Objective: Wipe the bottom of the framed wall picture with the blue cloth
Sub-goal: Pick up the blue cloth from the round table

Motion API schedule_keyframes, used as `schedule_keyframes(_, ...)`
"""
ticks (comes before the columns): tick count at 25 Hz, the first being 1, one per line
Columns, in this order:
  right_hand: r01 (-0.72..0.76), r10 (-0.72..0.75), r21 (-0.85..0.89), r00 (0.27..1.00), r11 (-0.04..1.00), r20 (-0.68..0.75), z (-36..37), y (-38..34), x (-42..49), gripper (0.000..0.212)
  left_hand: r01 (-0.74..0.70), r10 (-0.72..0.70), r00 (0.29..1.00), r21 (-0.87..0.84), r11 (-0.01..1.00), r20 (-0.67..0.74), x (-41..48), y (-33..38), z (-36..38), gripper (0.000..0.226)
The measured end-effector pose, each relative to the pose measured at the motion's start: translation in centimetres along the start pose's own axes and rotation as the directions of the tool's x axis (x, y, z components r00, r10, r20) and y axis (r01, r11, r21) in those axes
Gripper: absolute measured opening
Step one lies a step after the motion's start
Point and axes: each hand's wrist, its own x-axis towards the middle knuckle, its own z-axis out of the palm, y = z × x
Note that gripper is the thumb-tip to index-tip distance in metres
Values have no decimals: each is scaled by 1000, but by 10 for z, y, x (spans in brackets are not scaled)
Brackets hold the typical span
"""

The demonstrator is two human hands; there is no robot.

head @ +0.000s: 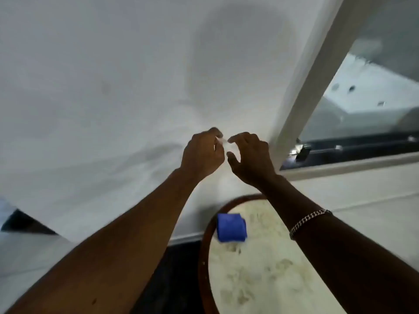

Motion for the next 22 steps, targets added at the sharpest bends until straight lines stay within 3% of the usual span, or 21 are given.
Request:
schedule_keyframes(3, -144, 138, 17, 972, 989, 192, 95, 55, -63, 38, 253, -249, 958, -10, 967, 144, -40, -75, 102, 31)
schedule_keyframes(5, -338, 319, 1, 889, 941, 330, 142, 82, -110, 45, 486, -456, 844, -44, 873, 283, -75, -112, 158, 46)
schedule_keyframes(7, -475, 459, -73, 784, 877, 419, 190, 112, -147, 47, 625, -575, 736, -31, 780, 357, -96, -145, 212, 49)
schedule_keyframes(10, -454, 487, -210, 671, 866, 559, 241, 138, -186, 47, 728, -684, 646, -4, 686, 338, -115, -177, 267, 42)
schedule_keyframes(13, -608, 487, 8, 643, 794, 591, 263, 141, -198, 48, 790, -767, 612, -112, 603, 193, -122, -186, 291, 35)
schedule_keyframes(16, -695, 520, 180, 661, 696, 541, 258, 143, -191, 44, 856, -834, 514, -191, 481, 201, -116, -182, 289, 28)
schedule_keyframes(18, -667, 501, 273, 719, 694, 481, 239, 136, -184, 42, 823, -807, 553, -284, 492, 204, -114, -173, 268, 31)
schedule_keyframes(22, -483, 442, 455, 874, 748, 201, 182, 100, -130, 41, 606, -663, 748, -446, 658, 39, -83, -124, 193, 39)
